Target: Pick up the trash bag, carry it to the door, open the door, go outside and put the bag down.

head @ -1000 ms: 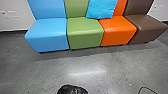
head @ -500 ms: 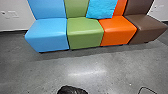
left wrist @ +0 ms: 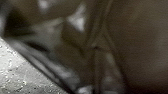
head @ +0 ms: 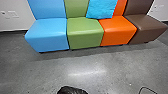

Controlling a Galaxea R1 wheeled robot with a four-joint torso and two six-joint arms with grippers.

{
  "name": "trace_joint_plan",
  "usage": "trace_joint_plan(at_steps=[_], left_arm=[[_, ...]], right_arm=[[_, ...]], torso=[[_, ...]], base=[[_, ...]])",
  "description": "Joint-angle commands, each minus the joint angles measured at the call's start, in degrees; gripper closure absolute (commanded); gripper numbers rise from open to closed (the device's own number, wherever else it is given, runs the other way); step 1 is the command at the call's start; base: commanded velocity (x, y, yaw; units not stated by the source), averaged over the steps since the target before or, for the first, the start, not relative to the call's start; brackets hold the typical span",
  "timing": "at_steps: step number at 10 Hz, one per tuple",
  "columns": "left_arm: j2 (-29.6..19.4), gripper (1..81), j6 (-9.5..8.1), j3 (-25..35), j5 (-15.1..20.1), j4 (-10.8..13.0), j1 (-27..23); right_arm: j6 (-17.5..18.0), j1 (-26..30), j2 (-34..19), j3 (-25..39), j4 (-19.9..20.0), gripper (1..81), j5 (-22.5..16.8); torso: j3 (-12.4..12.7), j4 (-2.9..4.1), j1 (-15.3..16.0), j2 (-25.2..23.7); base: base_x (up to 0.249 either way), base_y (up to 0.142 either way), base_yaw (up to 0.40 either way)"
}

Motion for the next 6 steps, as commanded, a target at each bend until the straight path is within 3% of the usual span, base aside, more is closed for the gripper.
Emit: trace_joint_plan(at_steps=[1, 2, 4, 6], left_arm=[[-0.85, 81.1, 0.15, -0.05, 5.11, 0.13, -2.70], [-1.02, 81.1, 0.33, 0.31, 5.39, 0.92, -2.70], [-1.90, 81.1, 0.50, 1.89, 6.79, 4.87, -2.52], [-3.75, 81.1, 0.50, 5.49, 6.79, 5.23, -2.34]], right_arm=[[0.05, 3.70, -2.62, 1.35, 1.81, 1.0, -4.48], [0.05, 3.70, -2.62, 1.35, 1.72, 1.0, -4.48], [0.05, 3.09, -2.62, 1.35, 1.73, 1.0, -4.39], [0.05, 1.94, -2.53, 1.09, 1.55, 1.0, -4.22]], torso=[[0.00, 0.00, -3.69, 5.75], [0.00, 0.00, -3.76, 5.88], [0.00, 0.00, -5.14, 8.18], [0.00, 0.00, -7.67, 12.31]], base=[[0.000, 0.000, 0.000], [0.000, 0.000, 0.000], [0.000, 0.000, 0.000], [0.000, 0.000, 0.000]])
